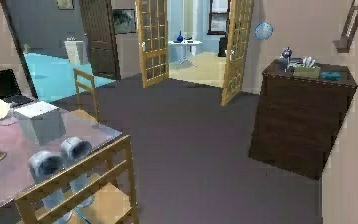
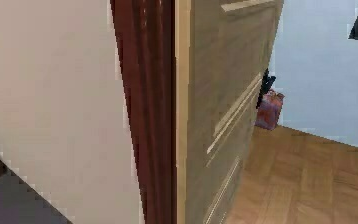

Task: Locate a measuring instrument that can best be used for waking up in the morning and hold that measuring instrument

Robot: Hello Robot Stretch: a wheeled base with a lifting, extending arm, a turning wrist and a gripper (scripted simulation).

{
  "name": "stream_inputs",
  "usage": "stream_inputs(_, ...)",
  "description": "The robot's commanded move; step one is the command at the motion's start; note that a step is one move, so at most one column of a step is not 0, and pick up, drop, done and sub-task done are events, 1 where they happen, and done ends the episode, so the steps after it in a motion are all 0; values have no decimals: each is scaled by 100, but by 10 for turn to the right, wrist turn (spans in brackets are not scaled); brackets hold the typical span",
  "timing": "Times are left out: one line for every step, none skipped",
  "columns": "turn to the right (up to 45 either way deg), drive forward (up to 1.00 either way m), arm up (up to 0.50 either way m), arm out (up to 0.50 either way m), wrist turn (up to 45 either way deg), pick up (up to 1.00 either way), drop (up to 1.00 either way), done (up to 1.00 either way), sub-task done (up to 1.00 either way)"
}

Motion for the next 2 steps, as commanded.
stream_inputs(270, 0, 0, 0, 0, 0, 0, 0, 0)
stream_inputs(0, 100, 0, 0, 0, 0, 0, 0, 0)
